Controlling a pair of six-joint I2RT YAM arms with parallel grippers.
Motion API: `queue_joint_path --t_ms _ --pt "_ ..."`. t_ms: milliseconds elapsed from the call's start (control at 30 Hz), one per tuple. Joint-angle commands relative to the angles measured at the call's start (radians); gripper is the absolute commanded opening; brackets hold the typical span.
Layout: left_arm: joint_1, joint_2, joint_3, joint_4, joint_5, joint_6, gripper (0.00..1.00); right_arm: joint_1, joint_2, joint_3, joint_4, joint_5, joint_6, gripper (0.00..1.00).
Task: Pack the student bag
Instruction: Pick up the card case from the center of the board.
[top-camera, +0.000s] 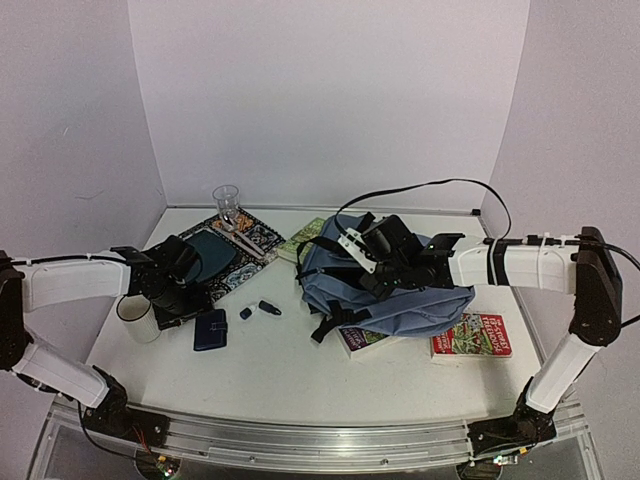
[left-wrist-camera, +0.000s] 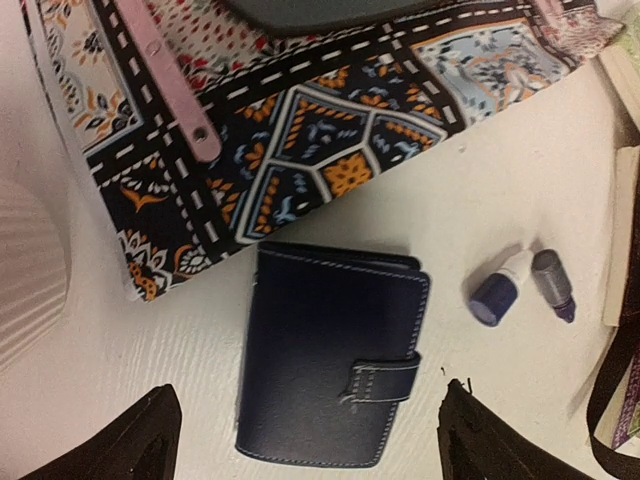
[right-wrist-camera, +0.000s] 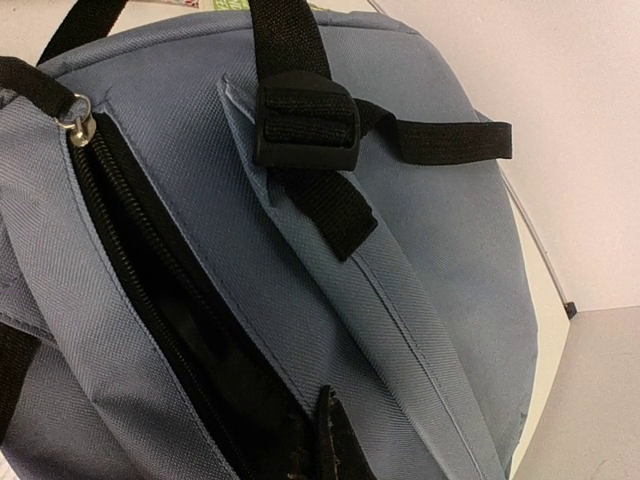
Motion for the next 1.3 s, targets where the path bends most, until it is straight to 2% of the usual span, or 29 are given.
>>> queue_joint_path --t_ms 0,100,167,367,500,667,967,1267 --pt "0.024 0.002 -0.045 0.024 0.081 0.010 0.85 0.007 -0.010 0.050 0.037 -0.016 0.019 0.00" --pt "0.022 0.026 -0.033 0.025 0.102 0.034 0.78 0.007 -0.001 0.058 0.037 -0.017 0.016 0.00" --pt "0.005 0.031 -0.012 0.012 0.087 0.034 0.77 0.007 0.003 0.062 0.037 -0.015 0.013 0.00" --pt "-0.198 0.187 0.165 -0.170 -0.140 0.006 0.78 0.007 0.002 0.059 0.037 -0.006 0.018 0.00" --pt "-0.283 0.302 0.256 -0.271 -0.266 -0.012 0.78 0.007 -0.001 0.055 0.036 -0.009 0.023 0.00" --pt "-0.357 0.414 0.341 -0.354 -0.350 -0.008 0.76 0.006 -0.002 0.056 0.036 0.001 0.021 0.00" --pt "-0.419 0.543 0.391 -0.406 -0.403 -0.010 0.70 0.007 0.001 0.056 0.037 0.013 0.029 0.00" --pt "-0.438 0.617 0.377 -0.407 -0.432 -0.020 0.63 0.007 -0.003 0.053 0.036 0.019 0.040 0.00"
